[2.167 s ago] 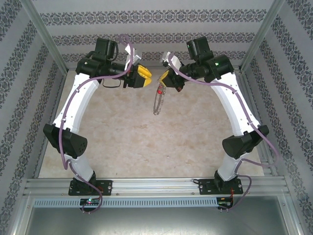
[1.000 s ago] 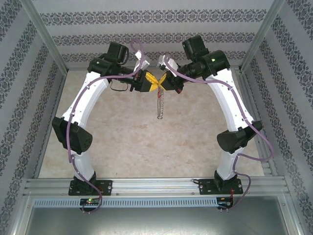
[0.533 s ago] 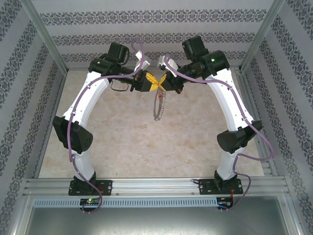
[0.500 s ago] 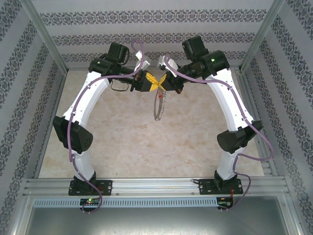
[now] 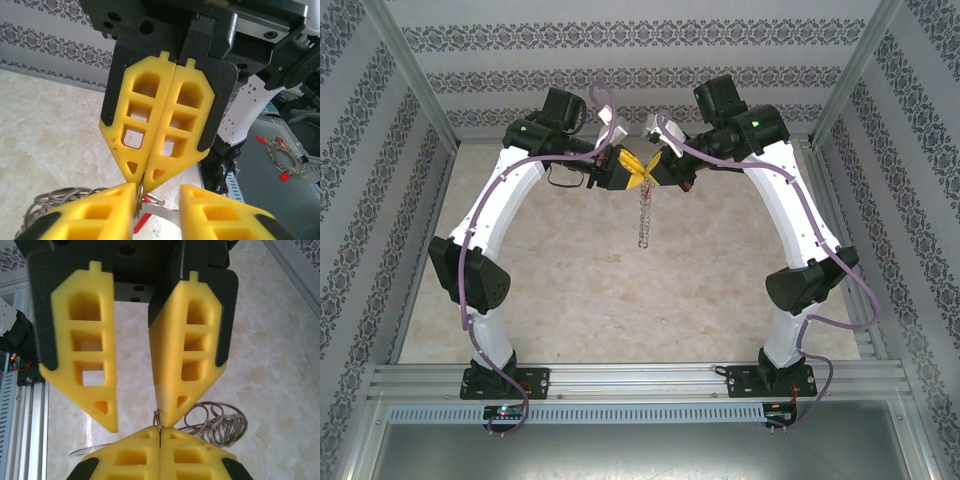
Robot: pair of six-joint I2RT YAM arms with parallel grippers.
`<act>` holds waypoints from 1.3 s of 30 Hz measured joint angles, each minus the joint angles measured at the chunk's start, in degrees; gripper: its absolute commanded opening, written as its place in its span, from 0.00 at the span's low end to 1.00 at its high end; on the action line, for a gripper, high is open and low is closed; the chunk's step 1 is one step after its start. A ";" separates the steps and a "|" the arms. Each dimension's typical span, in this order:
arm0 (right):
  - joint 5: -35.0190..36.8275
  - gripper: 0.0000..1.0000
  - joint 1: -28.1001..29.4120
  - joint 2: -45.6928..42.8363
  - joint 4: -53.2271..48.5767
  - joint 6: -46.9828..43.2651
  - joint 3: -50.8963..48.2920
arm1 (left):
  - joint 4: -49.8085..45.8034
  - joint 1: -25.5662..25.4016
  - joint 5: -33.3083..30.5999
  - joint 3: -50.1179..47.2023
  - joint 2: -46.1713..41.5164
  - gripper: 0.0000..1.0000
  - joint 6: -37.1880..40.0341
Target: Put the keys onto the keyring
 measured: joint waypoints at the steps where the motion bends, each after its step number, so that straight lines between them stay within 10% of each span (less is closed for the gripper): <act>1: 0.00 0.00 -0.04 -0.02 0.07 0.02 -0.13 | 0.00 0.00 0.02 -0.02 0.00 0.34 0.00; 9: -0.28 0.00 -0.07 -0.63 0.66 0.31 -1.75 | 0.02 -0.04 -0.04 -0.72 0.00 0.23 0.13; 39: -2.71 0.00 -1.36 -3.48 6.95 1.79 -5.53 | 4.81 -0.85 -2.84 -4.04 -0.04 0.35 -3.85</act>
